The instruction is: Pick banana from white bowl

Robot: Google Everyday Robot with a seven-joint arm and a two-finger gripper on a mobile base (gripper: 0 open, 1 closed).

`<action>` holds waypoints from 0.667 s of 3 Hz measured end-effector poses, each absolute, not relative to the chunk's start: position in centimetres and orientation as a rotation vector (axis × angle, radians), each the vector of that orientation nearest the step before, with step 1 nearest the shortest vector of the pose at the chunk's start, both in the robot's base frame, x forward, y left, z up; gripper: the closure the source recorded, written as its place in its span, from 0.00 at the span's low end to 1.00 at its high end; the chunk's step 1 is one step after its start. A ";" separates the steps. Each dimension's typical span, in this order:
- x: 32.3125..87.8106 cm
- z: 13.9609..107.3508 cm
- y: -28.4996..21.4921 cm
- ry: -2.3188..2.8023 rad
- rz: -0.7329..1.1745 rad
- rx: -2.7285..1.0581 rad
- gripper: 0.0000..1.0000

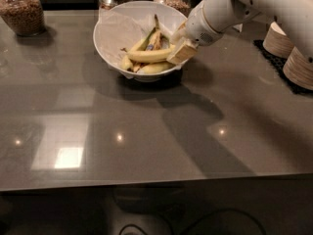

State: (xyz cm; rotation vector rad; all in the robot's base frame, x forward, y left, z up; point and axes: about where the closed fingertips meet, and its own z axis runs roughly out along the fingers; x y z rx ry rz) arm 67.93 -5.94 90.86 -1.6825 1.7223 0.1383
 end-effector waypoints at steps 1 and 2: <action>68.3 90.2 -5.3 1.716 0.159 -1.682 0.49; 68.8 89.6 -4.4 1.703 0.184 -1.689 0.52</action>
Offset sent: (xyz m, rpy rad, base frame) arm 0.0153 0.0217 -0.0170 0.0422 0.0164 0.0385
